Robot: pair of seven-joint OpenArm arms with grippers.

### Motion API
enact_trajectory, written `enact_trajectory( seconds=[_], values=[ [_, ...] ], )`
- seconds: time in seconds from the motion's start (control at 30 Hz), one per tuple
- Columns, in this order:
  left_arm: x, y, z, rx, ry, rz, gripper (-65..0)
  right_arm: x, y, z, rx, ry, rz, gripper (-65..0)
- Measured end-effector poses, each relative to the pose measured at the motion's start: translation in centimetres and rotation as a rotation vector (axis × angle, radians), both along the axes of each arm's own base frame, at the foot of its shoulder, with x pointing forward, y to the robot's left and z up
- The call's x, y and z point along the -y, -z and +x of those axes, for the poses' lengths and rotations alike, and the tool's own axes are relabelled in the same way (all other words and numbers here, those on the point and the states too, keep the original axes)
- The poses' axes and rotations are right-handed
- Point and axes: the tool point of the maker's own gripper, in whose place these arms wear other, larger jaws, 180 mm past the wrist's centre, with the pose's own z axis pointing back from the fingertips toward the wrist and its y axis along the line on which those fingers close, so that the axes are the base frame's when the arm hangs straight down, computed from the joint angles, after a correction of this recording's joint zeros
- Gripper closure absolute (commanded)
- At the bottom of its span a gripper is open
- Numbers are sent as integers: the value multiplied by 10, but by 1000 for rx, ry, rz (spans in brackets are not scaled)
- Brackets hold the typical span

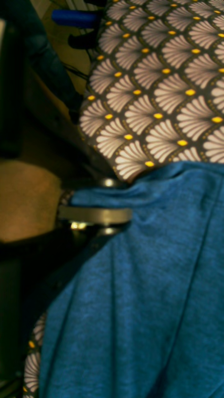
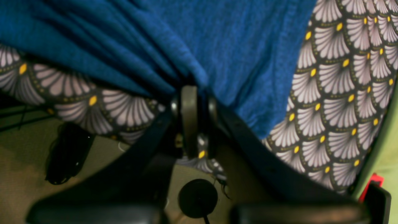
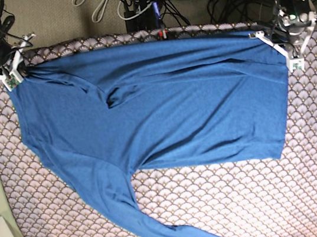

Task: Fold the T-shirt properly
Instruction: 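Pull the shirt corners apart and toward the robot to spread it, then release the shirt and move both grippers to the shirt's sides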

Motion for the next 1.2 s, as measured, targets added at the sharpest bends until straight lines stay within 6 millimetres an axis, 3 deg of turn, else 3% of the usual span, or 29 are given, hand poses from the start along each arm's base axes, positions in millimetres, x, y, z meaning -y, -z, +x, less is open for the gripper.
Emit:
enact_trajectory(
  seconds=[0.1, 0.2, 0.3, 0.43, 0.6, 0.7, 0.93, 1.1, 1.2],
  values=[
    [-3, -1, 0, 3, -7, 11, -250, 2, -3, 1, 1, 4, -14, -169],
    [-4, -2, -2, 7, -5, 17, -318, 3, -11, -10, -12, 27, -34, -207],
    [-5, -2, -2, 8, -4, 20, -329, 2, -24, -19, -13, 28, -68, -214],
    [-4, -2, -2, 8, -4, 19, -330, -12, -53, 8, 119, 3, -35, -214],
    [-5, -2, -2, 9, -4, 21, -332, -5, -45, -3, 63, 7, -71, -214],
    [-2, -8, -1, 13, 2, 21, -333, -6, -51, 10, 102, 7, -64, -214],
    [13, -45, 23, 136, 51, 28, -333, -3, -63, 37, 155, 15, -78, -214],
    [13, -49, 29, 145, 46, 28, -333, 4, -81, 74, 199, 46, -112, -214],
    [13, -63, 51, 210, 46, 28, -333, 6, -95, 101, 239, 58, -125, -214]
  ],
)
